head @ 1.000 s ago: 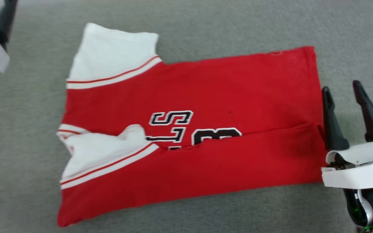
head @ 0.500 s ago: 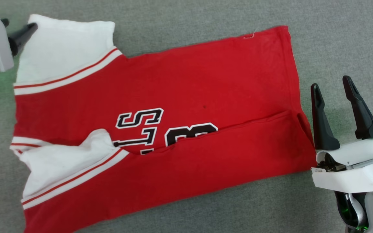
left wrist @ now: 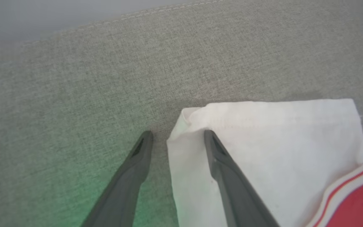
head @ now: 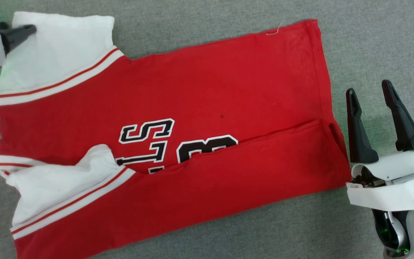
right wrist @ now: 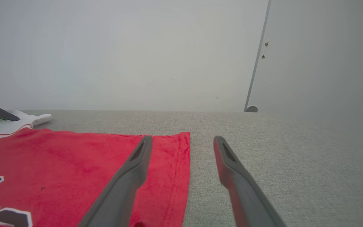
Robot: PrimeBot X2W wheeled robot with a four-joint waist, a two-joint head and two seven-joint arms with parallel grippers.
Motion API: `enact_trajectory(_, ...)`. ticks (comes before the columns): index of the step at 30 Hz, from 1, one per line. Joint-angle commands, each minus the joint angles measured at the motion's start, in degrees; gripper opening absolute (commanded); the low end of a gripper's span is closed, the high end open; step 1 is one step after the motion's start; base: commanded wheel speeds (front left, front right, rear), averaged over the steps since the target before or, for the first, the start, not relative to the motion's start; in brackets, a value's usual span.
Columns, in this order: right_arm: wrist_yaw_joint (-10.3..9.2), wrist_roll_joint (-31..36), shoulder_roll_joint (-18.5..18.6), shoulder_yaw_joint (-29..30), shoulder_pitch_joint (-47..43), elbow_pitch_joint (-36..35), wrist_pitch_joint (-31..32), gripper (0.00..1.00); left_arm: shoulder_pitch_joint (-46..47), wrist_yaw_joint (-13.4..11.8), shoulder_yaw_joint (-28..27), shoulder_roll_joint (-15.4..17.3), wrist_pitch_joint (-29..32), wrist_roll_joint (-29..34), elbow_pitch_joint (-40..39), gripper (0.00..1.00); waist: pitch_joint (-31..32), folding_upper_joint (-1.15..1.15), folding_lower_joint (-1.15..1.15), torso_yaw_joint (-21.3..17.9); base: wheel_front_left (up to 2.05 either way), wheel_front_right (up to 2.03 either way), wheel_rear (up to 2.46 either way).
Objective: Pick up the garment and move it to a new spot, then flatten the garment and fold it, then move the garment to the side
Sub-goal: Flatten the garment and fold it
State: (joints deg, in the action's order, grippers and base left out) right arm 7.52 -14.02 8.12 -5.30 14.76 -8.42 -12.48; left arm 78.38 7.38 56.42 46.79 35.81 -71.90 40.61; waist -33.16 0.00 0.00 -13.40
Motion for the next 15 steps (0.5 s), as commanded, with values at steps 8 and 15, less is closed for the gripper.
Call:
enact_trajectory(8, -0.07, -1.80, 4.44, -1.72, 5.37, -0.69, 8.06, 1.00, -0.67, 0.13, 2.44, -1.51, -1.91, -3.27, -0.87, 0.00, 0.63, 0.00, 0.00, 0.92, 0.00, 0.00, 0.00)
enact_trajectory(15, -0.06, -7.08, 13.63, -6.91, 16.40, 2.95, 31.24, 1.00, 0.29, 0.13, 3.74, -2.07, -3.76, -5.10, -1.80, 0.00, 1.43, 0.00, 0.00, 1.86, 0.00, 0.00, 0.00)
